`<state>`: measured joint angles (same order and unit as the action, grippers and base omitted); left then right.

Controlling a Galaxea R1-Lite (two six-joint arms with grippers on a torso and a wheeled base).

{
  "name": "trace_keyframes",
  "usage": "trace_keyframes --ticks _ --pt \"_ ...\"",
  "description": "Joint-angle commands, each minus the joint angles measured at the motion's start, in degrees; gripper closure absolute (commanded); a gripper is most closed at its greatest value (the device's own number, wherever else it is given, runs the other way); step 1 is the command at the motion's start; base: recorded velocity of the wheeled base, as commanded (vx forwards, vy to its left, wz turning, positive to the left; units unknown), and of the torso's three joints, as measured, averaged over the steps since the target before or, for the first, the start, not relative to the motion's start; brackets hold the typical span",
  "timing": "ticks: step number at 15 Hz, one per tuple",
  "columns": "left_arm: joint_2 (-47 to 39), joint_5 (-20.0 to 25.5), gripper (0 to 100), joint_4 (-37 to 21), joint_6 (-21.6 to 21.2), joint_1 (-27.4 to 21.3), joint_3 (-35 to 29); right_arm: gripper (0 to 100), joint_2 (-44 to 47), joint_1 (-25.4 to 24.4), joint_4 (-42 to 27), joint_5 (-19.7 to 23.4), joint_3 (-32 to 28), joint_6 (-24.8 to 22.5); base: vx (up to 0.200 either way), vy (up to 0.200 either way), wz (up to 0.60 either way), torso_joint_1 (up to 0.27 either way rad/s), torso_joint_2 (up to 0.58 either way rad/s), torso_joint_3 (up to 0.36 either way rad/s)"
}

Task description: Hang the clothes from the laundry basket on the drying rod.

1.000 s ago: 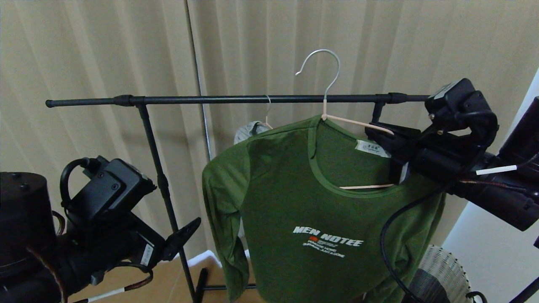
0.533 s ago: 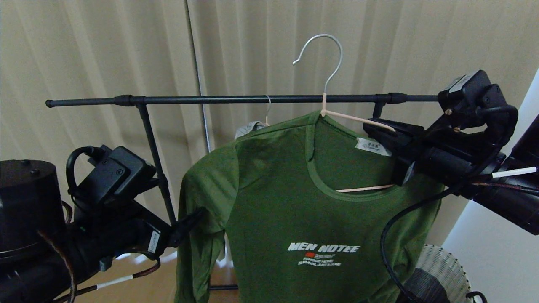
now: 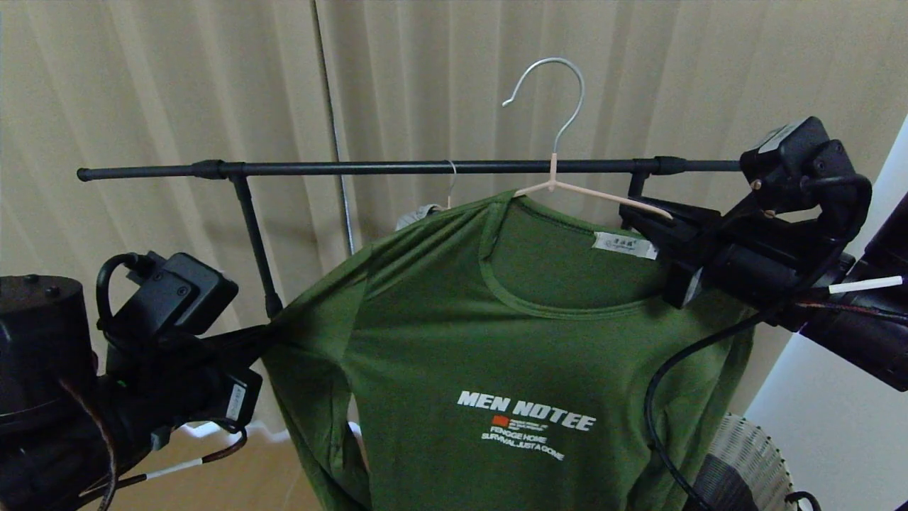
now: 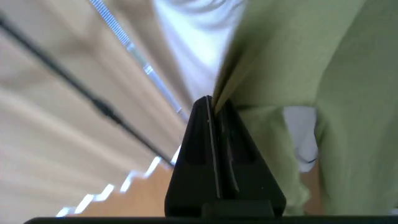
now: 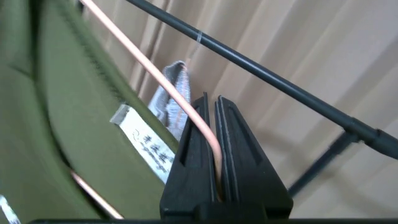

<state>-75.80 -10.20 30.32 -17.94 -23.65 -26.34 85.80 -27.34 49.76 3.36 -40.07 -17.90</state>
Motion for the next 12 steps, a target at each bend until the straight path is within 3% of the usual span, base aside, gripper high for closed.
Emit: trace_keyframes --ticks 1,6,7,10,12 --pt "1.1 -0.1 100 0.0 0.0 3.6 1.5 100 0.1 1.1 0.1 0.0 -0.1 0.0 0.000 0.000 0.00 0.000 0.00 0.000" --pt "3.4 0.1 100 -0.2 1.1 3.2 0.4 100 0.0 1.6 -0.1 -0.2 -0.1 -0.1 0.000 0.000 0.00 0.000 0.00 0.000" --pt "3.6 0.1 0 -0.1 1.8 2.9 0.3 100 0.0 2.1 -0.3 -0.3 -0.2 -0.1 0.000 0.000 0.00 0.000 0.00 0.000" --pt "5.8 0.4 0 -0.1 5.7 1.4 0.3 100 -0.1 3.3 -0.6 -1.3 0.2 -0.1 0.000 0.000 0.00 0.000 0.00 0.000" --pt "10.2 3.1 0 -0.3 9.2 0.1 1.1 100 0.3 5.2 -0.7 -3.4 1.0 -0.1 0.000 0.000 0.00 0.000 0.00 0.000"
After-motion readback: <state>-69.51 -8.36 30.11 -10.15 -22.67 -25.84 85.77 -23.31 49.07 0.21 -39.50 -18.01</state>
